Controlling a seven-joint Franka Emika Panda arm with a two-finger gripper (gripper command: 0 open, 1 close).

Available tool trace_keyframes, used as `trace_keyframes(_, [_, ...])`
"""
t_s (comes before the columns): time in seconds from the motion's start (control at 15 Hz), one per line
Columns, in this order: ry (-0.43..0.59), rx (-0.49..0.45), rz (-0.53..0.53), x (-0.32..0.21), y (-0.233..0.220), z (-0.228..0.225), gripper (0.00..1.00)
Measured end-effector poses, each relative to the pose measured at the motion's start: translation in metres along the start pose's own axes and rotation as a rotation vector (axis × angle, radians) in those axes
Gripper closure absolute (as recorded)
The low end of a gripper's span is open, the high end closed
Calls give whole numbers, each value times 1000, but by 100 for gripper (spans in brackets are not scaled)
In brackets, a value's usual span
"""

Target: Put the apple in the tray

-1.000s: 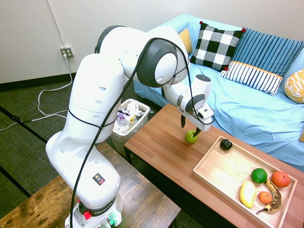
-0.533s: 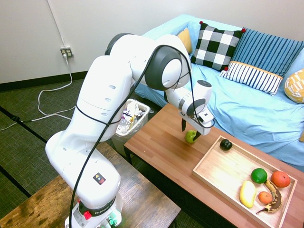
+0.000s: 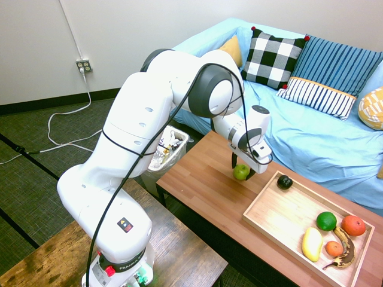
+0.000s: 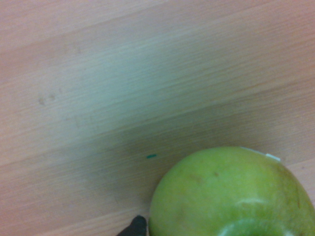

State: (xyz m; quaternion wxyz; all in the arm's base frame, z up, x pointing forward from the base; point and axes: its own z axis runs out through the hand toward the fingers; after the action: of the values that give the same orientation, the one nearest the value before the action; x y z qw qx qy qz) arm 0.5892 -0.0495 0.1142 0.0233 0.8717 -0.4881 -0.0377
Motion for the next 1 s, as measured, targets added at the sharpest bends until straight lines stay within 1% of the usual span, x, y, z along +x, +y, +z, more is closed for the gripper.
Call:
trace_keyframes(0.33, [-6, 24, 3, 3, -2, -12, 100])
trace_keyframes(0.53, [13, 48, 25, 16, 10, -57, 100])
trace_keyframes(0.67, [37, 66, 69, 35, 38, -90, 100])
trace_keyframes(0.87, [70, 88, 166, 81, 107, -131, 100])
trace_keyframes(1.0, [87, 96, 231, 111, 155, -145, 100])
